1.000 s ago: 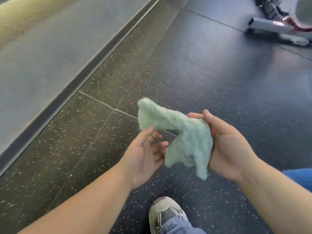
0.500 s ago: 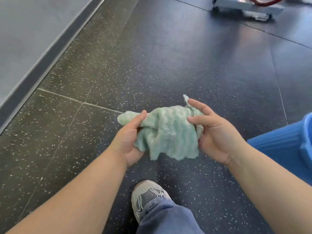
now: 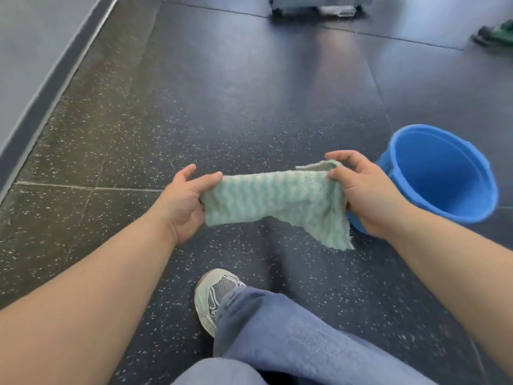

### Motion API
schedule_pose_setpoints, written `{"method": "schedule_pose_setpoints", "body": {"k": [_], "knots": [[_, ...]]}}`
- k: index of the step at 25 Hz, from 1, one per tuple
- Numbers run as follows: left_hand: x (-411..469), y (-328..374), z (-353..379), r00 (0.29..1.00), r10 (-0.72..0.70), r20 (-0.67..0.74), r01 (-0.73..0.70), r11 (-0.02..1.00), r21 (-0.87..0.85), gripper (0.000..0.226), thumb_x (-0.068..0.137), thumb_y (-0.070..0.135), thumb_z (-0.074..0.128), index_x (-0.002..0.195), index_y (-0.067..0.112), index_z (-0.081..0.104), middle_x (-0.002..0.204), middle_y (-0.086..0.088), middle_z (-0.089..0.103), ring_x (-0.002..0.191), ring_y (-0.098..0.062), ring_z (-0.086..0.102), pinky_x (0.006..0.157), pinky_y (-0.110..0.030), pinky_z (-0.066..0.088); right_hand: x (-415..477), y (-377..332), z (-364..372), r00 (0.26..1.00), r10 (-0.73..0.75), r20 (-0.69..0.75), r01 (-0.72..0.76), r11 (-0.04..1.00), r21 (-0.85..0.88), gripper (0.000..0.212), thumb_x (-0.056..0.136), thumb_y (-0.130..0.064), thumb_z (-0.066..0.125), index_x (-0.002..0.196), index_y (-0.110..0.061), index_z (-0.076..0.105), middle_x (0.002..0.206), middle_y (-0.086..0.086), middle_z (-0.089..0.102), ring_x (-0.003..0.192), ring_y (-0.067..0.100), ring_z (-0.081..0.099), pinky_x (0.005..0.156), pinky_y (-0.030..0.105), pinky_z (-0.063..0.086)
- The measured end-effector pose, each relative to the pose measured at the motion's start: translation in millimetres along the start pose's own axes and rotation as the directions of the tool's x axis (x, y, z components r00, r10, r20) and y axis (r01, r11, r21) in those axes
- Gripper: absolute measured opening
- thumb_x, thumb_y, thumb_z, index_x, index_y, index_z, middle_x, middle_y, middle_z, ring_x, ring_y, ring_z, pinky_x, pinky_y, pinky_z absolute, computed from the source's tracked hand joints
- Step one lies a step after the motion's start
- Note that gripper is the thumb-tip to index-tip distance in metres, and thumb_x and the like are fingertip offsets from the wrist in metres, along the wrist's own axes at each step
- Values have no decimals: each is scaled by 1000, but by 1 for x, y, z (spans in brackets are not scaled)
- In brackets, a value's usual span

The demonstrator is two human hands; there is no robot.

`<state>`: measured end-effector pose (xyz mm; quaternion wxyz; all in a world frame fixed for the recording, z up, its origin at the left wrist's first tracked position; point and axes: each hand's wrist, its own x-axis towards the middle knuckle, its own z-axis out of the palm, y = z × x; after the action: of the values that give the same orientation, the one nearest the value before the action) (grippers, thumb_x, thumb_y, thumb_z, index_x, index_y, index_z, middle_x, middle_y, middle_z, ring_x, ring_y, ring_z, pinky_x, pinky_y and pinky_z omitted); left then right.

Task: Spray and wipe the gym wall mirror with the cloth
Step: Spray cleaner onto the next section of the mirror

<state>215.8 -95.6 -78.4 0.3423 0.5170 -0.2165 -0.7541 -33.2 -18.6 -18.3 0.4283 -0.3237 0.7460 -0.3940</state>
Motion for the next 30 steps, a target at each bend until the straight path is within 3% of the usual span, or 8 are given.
{"method": "schedule_pose_setpoints", "body": {"k": [4, 8, 11, 13, 16, 20, 26, 30], "knots": [[-7, -27, 58, 982, 162, 100, -190, 886, 424, 45, 85, -6, 62, 126, 10, 59, 97, -3, 68, 76, -13, 64, 63, -22, 55, -34, 13, -66, 989, 118, 90, -90, 959, -270, 33, 82, 0, 56, 98, -26, 69, 98, 6, 70, 86, 25, 65, 81, 39, 55], [-5, -40, 82, 907, 370, 203, -325, 306, 895, 23, 83, 15, 67, 101, 28, 69, 91, 10, 67, 84, -12, 62, 74, -25, 45, -19, 34, -84, 990, 121, 67, -44, 734, -678, 24, 81, -11, 57, 98, -28, 62, 85, 2, 64, 73, 18, 61, 61, 29, 50], [19, -44, 70, 897, 367, 249, -295, 76, 952, 11, 90, 24, 62, 99, 25, 68, 107, 5, 60, 103, -17, 55, 86, -27, 39, 17, 71, -70, 993, 114, 35, -60, 734, -676, 13, 84, -29, 58, 82, -17, 61, 80, 5, 67, 68, 21, 66, 64, 33, 55], [34, -60, 62, 920, 327, 216, -271, 131, 954, 11, 93, 22, 56, 95, 19, 67, 118, 5, 56, 111, -14, 52, 93, -23, 36, 34, 109, -68, 974, 226, 26, -166, 785, -597, 25, 84, -33, 58, 76, -10, 59, 72, 7, 68, 62, 24, 69, 66, 39, 60], [48, -82, 63, 953, 301, 16, -146, 415, 898, 18, 96, 20, 45, 85, 18, 61, 87, 7, 60, 75, -6, 51, 63, -22, 37, 45, 148, -72, 917, 369, 156, -226, 798, -559, 25, 84, -31, 59, 67, -14, 52, 64, 2, 55, 62, 18, 56, 69, 32, 52], [60, -114, 69, 957, 288, -20, -90, 361, 928, 16, 99, 27, 39, 96, 21, 54, 82, 7, 57, 72, -8, 49, 58, -26, 32, 57, 168, -75, 826, 488, 283, -495, 867, -51, 5, 86, -9, 60, 83, -11, 57, 84, 5, 62, 75, 16, 60, 70, 29, 47], [75, -143, 73, 959, 209, -191, 93, 403, 910, 40, 101, 39, 37, 137, 22, 37, 117, -2, 58, 94, -23, 53, 80, -35, 38, 91, 191, -54, 926, 355, -126, -377, 864, -333, 71, 79, -47, 74, 136, -21, 40, 124, 3, 54, 102, 22, 58, 81, 35, 49], [67, -139, 69, 986, 123, -116, 71, 317, 946, 49, 99, 43, 41, 143, 24, 31, 121, 4, 54, 92, -19, 58, 75, -34, 43, 114, 194, -50, 970, 210, -121, -241, 887, -393, 81, 78, -48, 73, 146, -36, 31, 134, 2, 47, 113, 21, 53, 82, 31, 41]]}}
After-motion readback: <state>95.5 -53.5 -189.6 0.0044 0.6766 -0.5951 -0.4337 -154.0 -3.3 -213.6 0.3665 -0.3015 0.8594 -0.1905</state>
